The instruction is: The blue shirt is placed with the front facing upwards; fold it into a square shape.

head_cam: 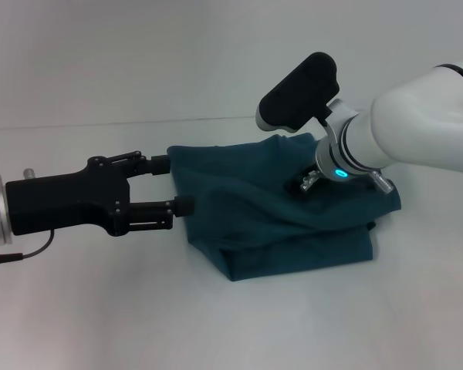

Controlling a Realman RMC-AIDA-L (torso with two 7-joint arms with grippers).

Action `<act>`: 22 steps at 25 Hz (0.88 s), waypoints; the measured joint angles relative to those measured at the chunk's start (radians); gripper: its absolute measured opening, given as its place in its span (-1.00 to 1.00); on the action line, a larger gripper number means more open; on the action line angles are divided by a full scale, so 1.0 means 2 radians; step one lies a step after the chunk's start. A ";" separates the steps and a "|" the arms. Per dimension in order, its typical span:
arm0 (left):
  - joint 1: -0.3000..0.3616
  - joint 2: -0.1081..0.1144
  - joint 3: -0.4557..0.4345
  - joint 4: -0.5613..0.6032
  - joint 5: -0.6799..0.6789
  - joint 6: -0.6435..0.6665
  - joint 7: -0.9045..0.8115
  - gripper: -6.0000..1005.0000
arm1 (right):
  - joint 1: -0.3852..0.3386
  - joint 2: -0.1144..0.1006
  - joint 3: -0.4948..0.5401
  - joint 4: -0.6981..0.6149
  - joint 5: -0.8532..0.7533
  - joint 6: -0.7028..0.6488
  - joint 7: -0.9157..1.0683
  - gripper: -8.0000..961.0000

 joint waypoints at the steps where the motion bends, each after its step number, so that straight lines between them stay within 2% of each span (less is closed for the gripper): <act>1: 0.000 0.000 0.000 0.000 0.000 0.000 0.000 0.72 | 0.000 0.000 0.000 0.000 0.000 0.002 -0.001 -0.14; 9: 0.001 0.000 -0.001 0.000 -0.006 -0.001 0.006 0.72 | -0.001 -0.001 -0.003 0.001 0.000 0.011 -0.003 -0.42; 15: 0.001 0.000 -0.001 -0.001 -0.006 -0.001 0.006 0.72 | -0.001 -0.001 -0.003 0.001 -0.001 0.009 -0.002 -0.87; 22: 0.002 0.000 -0.001 -0.001 -0.007 -0.001 0.006 0.72 | -0.011 -0.007 0.001 -0.016 -0.049 0.004 0.026 -0.93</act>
